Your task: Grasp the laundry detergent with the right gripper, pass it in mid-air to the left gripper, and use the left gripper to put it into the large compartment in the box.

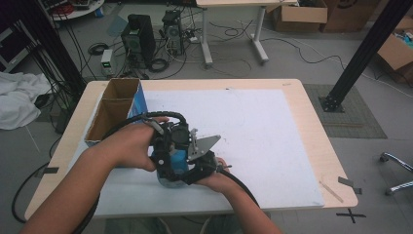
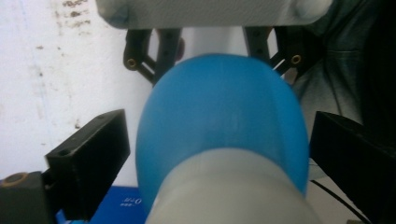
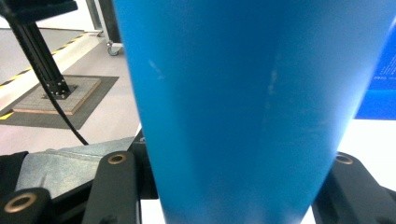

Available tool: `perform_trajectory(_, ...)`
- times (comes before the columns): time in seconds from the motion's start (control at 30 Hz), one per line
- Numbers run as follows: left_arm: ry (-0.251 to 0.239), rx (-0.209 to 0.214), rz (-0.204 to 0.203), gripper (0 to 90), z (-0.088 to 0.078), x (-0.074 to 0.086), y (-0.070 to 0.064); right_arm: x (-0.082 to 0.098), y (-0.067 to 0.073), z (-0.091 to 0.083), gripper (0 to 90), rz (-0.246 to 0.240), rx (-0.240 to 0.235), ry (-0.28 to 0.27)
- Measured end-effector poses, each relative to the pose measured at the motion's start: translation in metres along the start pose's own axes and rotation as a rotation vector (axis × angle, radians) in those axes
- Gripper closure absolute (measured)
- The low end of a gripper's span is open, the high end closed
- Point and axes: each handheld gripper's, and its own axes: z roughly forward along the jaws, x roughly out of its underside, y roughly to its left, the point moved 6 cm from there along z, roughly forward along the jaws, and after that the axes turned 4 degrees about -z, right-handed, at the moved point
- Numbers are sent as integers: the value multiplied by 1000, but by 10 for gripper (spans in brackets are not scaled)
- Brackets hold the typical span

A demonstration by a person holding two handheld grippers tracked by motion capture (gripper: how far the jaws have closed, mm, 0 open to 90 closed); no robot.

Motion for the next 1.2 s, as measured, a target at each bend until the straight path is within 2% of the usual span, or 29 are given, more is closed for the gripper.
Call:
perform_trajectory(0.13,13,10,2,157,-1,1,0,0,1,0,456,3,-2,4)
perform_trajectory(0.43,23,-14,8,212,-2,1,1,-1,1,-1,456,4,0,-2)
perform_trajectory(0.5,35,-8,3,283,-2,2,1,-2,1,-1,456,2,1,-5)
perform_trajectory(1.2,39,-29,4,378,-3,1,2,-3,0,-2,457,-1,4,-12)
